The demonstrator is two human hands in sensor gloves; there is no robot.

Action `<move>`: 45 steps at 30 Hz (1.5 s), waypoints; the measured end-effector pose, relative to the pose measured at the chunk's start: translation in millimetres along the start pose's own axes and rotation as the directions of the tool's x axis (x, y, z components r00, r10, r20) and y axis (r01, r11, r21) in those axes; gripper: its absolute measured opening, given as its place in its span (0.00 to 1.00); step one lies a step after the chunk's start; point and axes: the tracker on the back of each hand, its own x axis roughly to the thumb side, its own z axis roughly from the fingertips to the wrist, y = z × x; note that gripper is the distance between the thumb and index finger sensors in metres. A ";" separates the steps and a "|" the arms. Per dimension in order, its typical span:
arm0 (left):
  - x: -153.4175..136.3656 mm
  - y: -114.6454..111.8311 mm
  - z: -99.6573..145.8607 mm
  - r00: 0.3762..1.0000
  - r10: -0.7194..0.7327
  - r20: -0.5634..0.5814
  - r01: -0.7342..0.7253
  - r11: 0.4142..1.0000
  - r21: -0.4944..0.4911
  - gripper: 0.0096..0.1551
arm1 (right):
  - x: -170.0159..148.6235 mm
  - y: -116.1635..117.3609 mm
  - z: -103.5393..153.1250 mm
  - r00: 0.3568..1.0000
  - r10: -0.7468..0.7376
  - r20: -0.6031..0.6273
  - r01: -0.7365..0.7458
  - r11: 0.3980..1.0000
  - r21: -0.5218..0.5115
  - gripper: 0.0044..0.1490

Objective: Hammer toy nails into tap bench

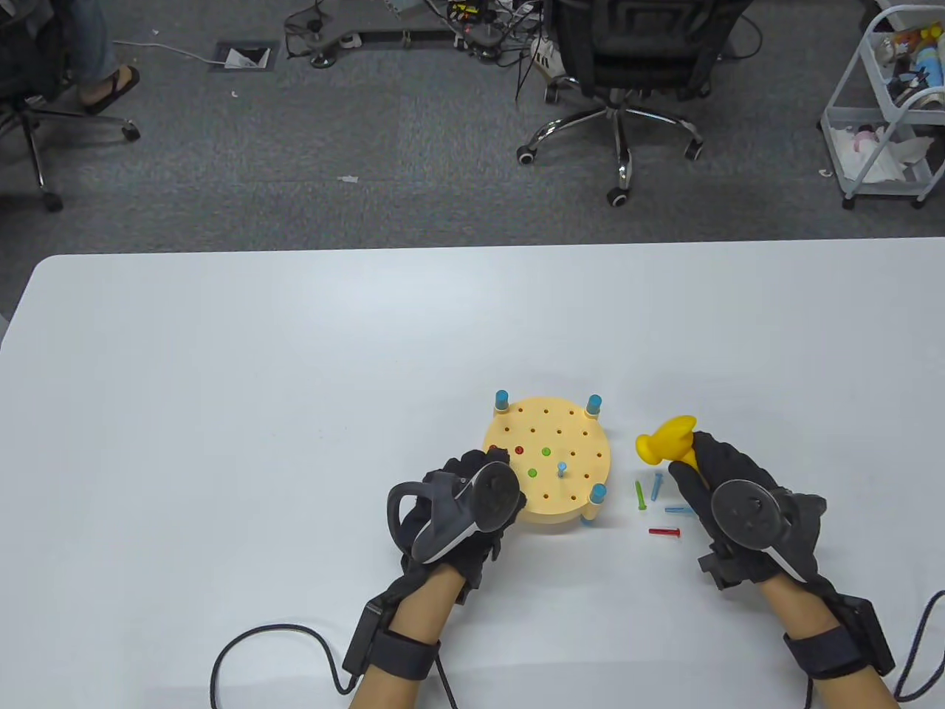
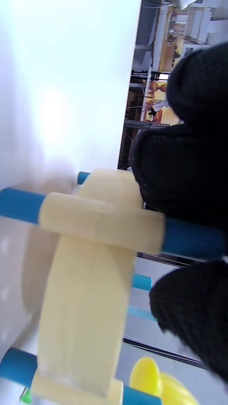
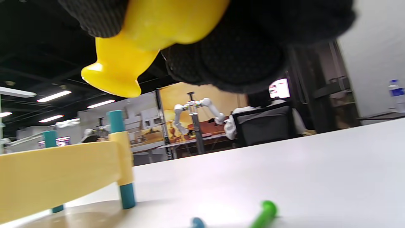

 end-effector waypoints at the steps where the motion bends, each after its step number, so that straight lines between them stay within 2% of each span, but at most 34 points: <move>1: -0.6 -1.1 0.1 1.000 -0.007 -0.002 0.007 1.000 0.006 0.35 | 5.0 -0.8 -1.2 1.000 -0.008 0.027 0.008 1.000 0.002 0.42; 6: -3.2 -0.3 -0.1 1.000 -0.008 0.000 0.008 1.000 -0.012 0.31 | 33.6 -10.2 -9.2 0.992 0.001 0.126 0.000 1.000 -0.006 0.41; 9: -7.0 -2.8 -1.7 0.999 0.035 -0.003 -0.035 0.999 -0.028 0.31 | 56.5 -12.0 -18.3 0.974 0.076 0.214 -0.080 0.997 0.009 0.41; 12: -9.5 -5.4 -1.4 0.998 0.064 0.005 -0.064 0.998 -0.016 0.31 | 73.5 -7.7 -28.4 0.949 0.116 0.291 -0.134 0.990 0.040 0.40; 16: -9.4 -6.4 0.0 0.998 0.059 0.015 -0.059 0.998 0.007 0.30 | 83.1 7.5 -35.8 0.943 0.057 0.329 -0.089 0.992 0.084 0.40; 17: -9.0 -6.5 0.0 0.998 0.054 0.016 -0.054 0.998 0.009 0.30 | 84.6 15.8 -39.5 0.929 0.104 0.355 -0.165 0.976 0.144 0.40; 18: -8.9 -6.4 0.2 0.999 0.052 0.016 -0.052 0.999 0.010 0.30 | 82.0 13.1 -39.3 0.936 0.142 0.322 -0.187 0.976 0.113 0.40; 19: -8.9 -6.5 0.3 0.998 0.052 0.017 -0.053 0.999 0.011 0.30 | 82.7 12.2 -42.8 0.935 0.085 0.343 -0.131 0.985 0.113 0.40; 20: -8.8 -6.3 0.2 0.998 0.054 0.016 -0.054 0.999 0.010 0.30 | 83.3 9.8 -43.1 0.932 0.098 0.349 -0.141 0.985 0.098 0.40; 22: -8.5 -6.0 0.2 0.999 0.051 0.016 -0.051 0.999 0.008 0.30 | 83.7 2.3 -38.2 0.933 0.076 0.351 -0.064 0.997 -0.045 0.40; 23: -8.2 -6.1 0.4 0.999 0.047 0.017 -0.048 0.999 0.011 0.30 | 85.0 2.9 -36.1 0.926 0.067 0.371 -0.054 0.997 -0.046 0.40; 24: -8.0 -5.8 0.5 0.999 0.045 0.019 -0.045 0.999 0.012 0.30 | 89.6 12.6 -33.7 0.888 0.105 0.447 -0.140 0.989 0.045 0.40; 25: -7.4 -5.8 0.4 0.999 0.043 0.019 -0.044 0.999 0.011 0.30 | 90.9 17.6 -33.6 0.852 0.182 0.490 -0.260 0.961 0.094 0.40; 26: -6.3 -5.7 0.4 0.999 0.030 0.019 -0.030 0.999 0.011 0.30 | 89.6 12.5 -32.6 0.845 0.252 0.472 -0.281 0.960 -0.009 0.40; 27: -5.5 -5.8 0.8 1.000 0.022 0.018 -0.022 1.000 0.018 0.29 | 98.6 9.7 -36.0 0.822 0.210 0.530 -0.262 0.965 0.023 0.40; 28: -5.0 -6.0 0.9 1.000 0.019 0.018 -0.020 1.000 0.020 0.29 | 102.0 7.3 -34.9 0.823 0.252 0.508 -0.298 0.955 0.008 0.40; 30: -4.6 -5.9 1.0 1.000 0.016 0.018 -0.017 1.000 0.020 0.29 | 104.1 -2.1 -35.8 0.846 0.248 0.473 -0.211 0.969 -0.130 0.40; 31: -4.7 -5.9 1.0 1.000 0.016 0.017 -0.016 1.000 0.020 0.29 | 102.9 -3.2 -37.9 0.868 0.202 0.454 -0.159 0.978 -0.132 0.40; 32: -4.8 -5.8 0.8 1.000 0.019 0.018 -0.019 1.000 0.020 0.29 | 99.3 2.7 -39.4 0.874 0.160 0.459 -0.139 0.987 -0.080 0.40; 33: -4.9 -6.0 0.8 1.000 0.023 0.019 -0.023 1.000 0.018 0.29 | 98.0 15.0 -40.5 0.841 0.125 0.527 -0.178 0.983 0.052 0.40; 34: -5.0 -6.2 1.1 0.999 0.025 0.021 -0.025 0.999 0.024 0.29 | 90.9 28.3 -45.6 0.830 0.205 0.518 -0.323 0.935 0.146 0.41; 35: -5.0 -6.6 1.4 0.999 0.033 0.020 -0.033 0.999 0.025 0.29 | 87.0 18.2 -46.3 0.828 0.112 0.550 -0.203 0.973 0.107 0.40; 36: -4.6 -6.8 1.5 0.999 0.032 0.018 -0.033 0.999 0.028 0.29 | 88.0 20.9 -50.5 0.839 0.010 0.544 -0.145 0.968 0.206 0.40; 37: -4.1 -6.8 1.7 1.000 0.023 0.020 -0.024 0.999 0.033 0.29 | 87.4 17.9 -50.5 0.850 0.052 0.525 -0.180 0.964 0.196 0.40; 38: -4.0 -6.6 1.6 1.000 0.021 0.019 -0.022 0.999 0.034 0.29 | 83.9 9.6 -49.2 0.856 0.098 0.507 -0.157 0.985 0.075 0.40; 39: -3.8 -6.6 1.4 1.000 0.023 0.019 -0.023 0.999 0.029 0.29 | 79.0 2.2 -49.2 0.877 0.056 0.477 -0.026 0.997 -0.068 0.40; 40: -4.0 -6.6 1.4 1.000 0.023 0.019 -0.023 0.999 0.029 0.29 | 77.2 4.2 -50.8 0.876 0.009 0.482 0.006 1.000 -0.030 0.40; 41: -3.9 -6.7 1.4 1.000 0.023 0.021 -0.024 0.999 0.030 0.29 | 76.9 27.3 -48.6 0.832 -0.021 0.554 -0.085 0.983 0.165 0.40; 42: -3.9 -6.7 1.4 1.000 0.021 0.021 -0.022 0.999 0.030 0.29 | 78.1 38.9 -48.2 0.816 0.076 0.573 -0.255 0.937 0.240 0.41; 43: -4.1 -6.9 1.7 1.000 0.023 0.022 -0.023 0.999 0.032 0.29 | 67.1 34.2 -45.0 0.818 0.112 0.564 -0.243 0.956 0.162 0.41; 44: -4.5 -7.0 1.3 0.999 0.027 0.023 -0.028 0.999 0.032 0.29 | 71.3 28.0 -51.6 0.802 0.059 0.594 -0.170 0.977 0.131 0.40; 45: -5.0 -7.0 0.7 0.999 0.033 0.024 -0.034 0.999 0.028 0.29 | 72.6 25.0 -52.0 0.820 0.075 0.568 -0.197 0.968 0.156 0.40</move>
